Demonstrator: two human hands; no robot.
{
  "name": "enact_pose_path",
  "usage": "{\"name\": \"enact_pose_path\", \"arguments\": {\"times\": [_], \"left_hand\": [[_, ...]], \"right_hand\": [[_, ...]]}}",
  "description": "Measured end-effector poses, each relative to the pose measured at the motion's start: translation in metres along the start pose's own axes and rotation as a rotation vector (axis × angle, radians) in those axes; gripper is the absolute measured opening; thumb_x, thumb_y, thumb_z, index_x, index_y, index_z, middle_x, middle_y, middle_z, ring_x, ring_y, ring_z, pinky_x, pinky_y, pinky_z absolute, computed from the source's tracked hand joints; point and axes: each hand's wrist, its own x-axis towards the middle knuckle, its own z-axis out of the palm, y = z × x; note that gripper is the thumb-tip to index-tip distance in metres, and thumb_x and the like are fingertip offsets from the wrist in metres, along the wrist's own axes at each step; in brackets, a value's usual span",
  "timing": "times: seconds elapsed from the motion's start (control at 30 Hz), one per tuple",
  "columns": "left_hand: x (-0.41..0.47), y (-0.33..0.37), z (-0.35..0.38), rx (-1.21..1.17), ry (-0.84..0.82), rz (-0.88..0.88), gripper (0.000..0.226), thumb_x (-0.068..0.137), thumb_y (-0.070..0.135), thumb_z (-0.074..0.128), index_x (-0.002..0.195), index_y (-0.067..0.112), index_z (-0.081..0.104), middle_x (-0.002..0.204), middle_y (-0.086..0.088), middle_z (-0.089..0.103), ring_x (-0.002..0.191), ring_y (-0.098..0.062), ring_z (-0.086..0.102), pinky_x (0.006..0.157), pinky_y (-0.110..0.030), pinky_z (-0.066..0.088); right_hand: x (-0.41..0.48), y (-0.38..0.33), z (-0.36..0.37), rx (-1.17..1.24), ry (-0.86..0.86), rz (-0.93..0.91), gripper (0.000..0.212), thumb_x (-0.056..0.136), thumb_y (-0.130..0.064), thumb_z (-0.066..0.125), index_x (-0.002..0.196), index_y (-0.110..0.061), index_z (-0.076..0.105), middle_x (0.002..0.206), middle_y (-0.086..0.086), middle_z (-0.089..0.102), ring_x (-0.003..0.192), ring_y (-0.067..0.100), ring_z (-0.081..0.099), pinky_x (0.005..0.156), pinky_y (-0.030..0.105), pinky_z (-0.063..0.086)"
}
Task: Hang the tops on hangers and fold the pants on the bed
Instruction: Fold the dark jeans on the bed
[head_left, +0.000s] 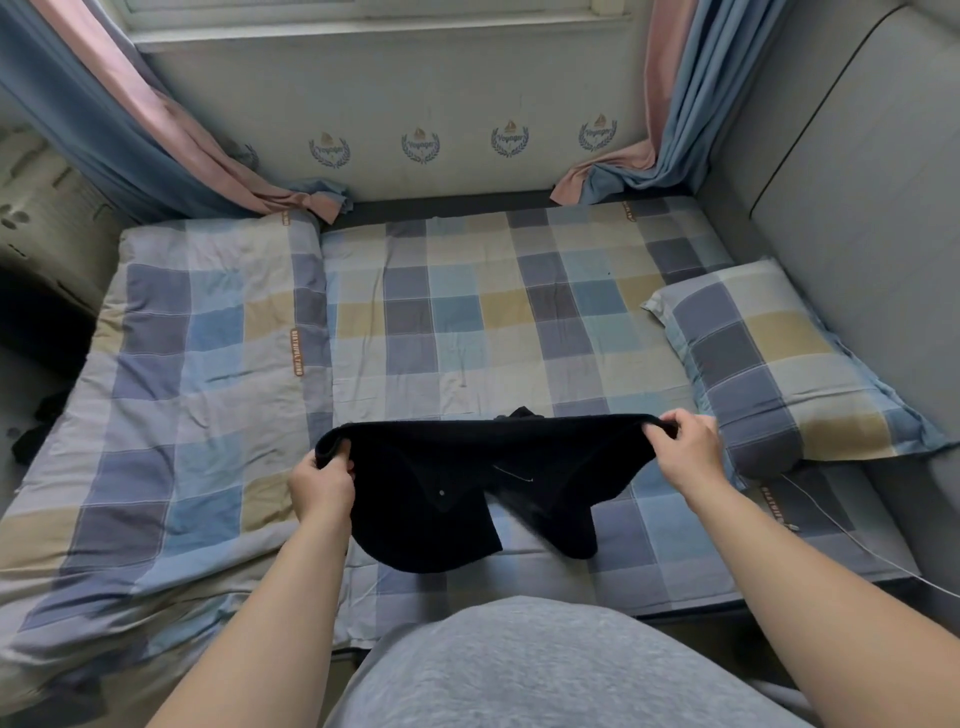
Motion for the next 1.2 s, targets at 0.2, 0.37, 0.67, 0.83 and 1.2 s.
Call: {"name": "enact_pose_path", "arguments": {"times": [0.2, 0.37, 0.67, 0.83, 1.2], "left_hand": [[0.009, 0.059, 0.0, 0.431, 0.214, 0.244, 0.038, 0.099, 0.045, 0.054, 0.118, 0.016, 0.066, 0.138, -0.017, 0.045, 0.126, -0.041, 0.039, 0.106, -0.051, 0.034], [0.014, 0.149, 0.0, 0.139, 0.186, 0.539, 0.024, 0.101, 0.033, 0.051, 0.106, 0.013, 0.064, 0.112, -0.008, 0.063, 0.114, -0.037, 0.055, 0.093, -0.039, 0.041], [-0.012, 0.372, -0.014, -0.04, 0.239, 0.81, 0.033, 0.102, 0.034, 0.049, 0.12, 0.01, 0.062, 0.117, -0.013, 0.065, 0.114, -0.039, 0.059, 0.092, -0.037, 0.042], [-0.046, 0.476, -0.03, -0.072, 0.277, 0.81, 0.046, 0.102, 0.029, 0.05, 0.143, 0.007, 0.048, 0.141, -0.015, 0.056, 0.124, -0.04, 0.054, 0.095, -0.04, 0.044], [-0.114, 0.576, -0.06, -0.161, -0.149, 0.56, 0.032, 0.105, 0.005, 0.032, 0.126, -0.006, 0.053, 0.075, -0.016, 0.055, 0.061, -0.025, 0.049, 0.047, -0.028, 0.042]], "right_hand": [[0.013, -0.066, -0.015, 0.315, -0.018, -0.103, 0.031, 0.092, -0.023, 0.06, 0.067, -0.016, 0.044, 0.062, -0.003, 0.045, 0.059, 0.015, 0.041, 0.052, 0.031, 0.034], [0.04, -0.164, -0.063, 0.445, 0.023, -0.267, 0.033, 0.087, -0.021, 0.059, 0.06, -0.019, 0.04, 0.041, -0.017, 0.039, 0.041, 0.001, 0.039, 0.036, 0.013, 0.029], [0.067, -0.371, -0.199, 0.619, 0.147, -0.49, 0.022, 0.082, -0.024, 0.059, 0.066, -0.014, 0.047, 0.053, -0.002, 0.042, 0.052, 0.015, 0.04, 0.05, 0.03, 0.033], [0.054, -0.464, -0.273, 0.708, 0.186, -0.448, 0.03, 0.067, -0.026, 0.055, 0.056, -0.022, 0.027, 0.051, -0.005, 0.028, 0.054, 0.018, 0.028, 0.051, 0.031, 0.024], [0.015, -0.554, -0.369, 0.733, -0.16, -0.162, 0.049, 0.086, -0.011, 0.062, 0.037, -0.003, 0.057, 0.04, -0.001, 0.053, 0.041, 0.01, 0.051, 0.047, 0.016, 0.049]]}}
